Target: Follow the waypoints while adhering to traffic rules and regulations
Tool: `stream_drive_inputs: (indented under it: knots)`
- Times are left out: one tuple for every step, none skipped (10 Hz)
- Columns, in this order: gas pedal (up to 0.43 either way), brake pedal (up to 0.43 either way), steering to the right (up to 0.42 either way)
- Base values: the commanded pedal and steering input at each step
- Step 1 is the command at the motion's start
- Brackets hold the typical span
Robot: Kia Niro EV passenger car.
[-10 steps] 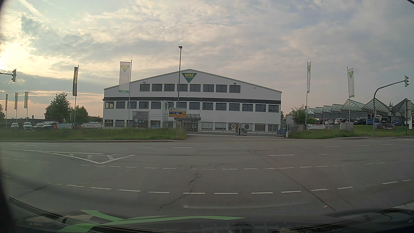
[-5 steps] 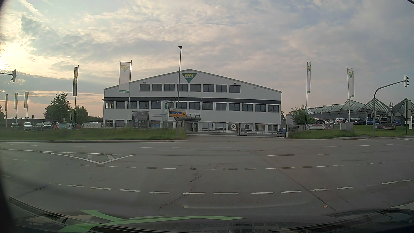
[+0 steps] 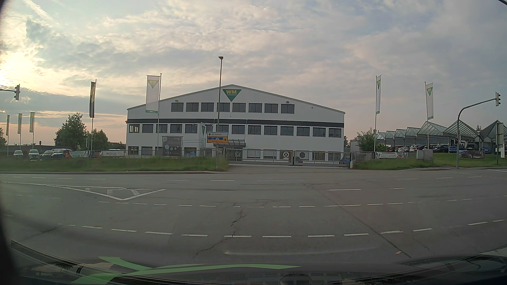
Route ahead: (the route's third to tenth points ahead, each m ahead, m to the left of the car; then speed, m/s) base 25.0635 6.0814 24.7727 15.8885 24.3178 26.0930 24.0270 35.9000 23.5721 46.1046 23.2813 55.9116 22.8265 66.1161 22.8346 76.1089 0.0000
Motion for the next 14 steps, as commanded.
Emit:
stream_drive_inputs:
  knots:
    - [0.0, 0.384, -0.025]
    - [0.0, 0.384, -0.025]
    - [0.0, 0.384, -0.025]
    - [0.0, 0.384, -0.025]
    - [0.0, 0.384, -0.025]
    - [0.0, 0.384, -0.025]
    - [0.0, 0.384, -0.025]
    - [0.0, 0.384, -0.025]
    - [0.0, 0.384, -0.025]
    - [0.0, 0.384, -0.025]
    - [0.0, 0.384, -0.025]
    - [0.0, 0.384, -0.025]
    - [0.0, 0.384, -0.025]
    - [0.0, 0.384, -0.025]
